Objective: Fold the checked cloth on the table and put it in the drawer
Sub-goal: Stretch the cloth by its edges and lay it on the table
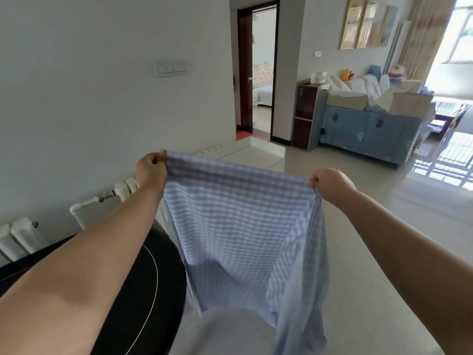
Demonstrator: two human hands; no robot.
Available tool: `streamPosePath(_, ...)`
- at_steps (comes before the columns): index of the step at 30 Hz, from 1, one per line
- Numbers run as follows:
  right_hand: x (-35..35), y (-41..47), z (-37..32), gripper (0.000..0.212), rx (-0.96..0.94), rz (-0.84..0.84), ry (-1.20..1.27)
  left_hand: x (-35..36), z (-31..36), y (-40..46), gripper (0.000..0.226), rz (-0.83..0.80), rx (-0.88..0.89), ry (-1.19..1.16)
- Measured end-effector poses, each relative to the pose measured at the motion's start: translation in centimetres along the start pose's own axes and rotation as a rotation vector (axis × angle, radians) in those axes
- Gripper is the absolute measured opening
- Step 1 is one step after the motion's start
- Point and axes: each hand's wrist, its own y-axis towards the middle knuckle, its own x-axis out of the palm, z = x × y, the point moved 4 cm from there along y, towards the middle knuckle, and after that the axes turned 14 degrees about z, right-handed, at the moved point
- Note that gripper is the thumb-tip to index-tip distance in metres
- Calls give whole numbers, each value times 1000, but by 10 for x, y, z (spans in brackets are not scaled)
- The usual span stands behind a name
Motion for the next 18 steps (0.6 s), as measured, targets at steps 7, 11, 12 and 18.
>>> streamPosePath(7, 8, -18, 13, 32, -47, 256, -196, 9, 13, -17, 22, 3, 187, -37)
streamPosePath(11, 16, -22, 12, 32, 35, 216, -173, 10, 3, -17, 15, -26, 99, -135)
streamPosePath(12, 17, -22, 12, 32, 50, 208, -149, 9, 1, -17, 13, -35, 72, -148)
streamPosePath(18, 21, -28, -6, 20, 53, 117, -124, 2, -10, -19, 17, 34, -69, -161)
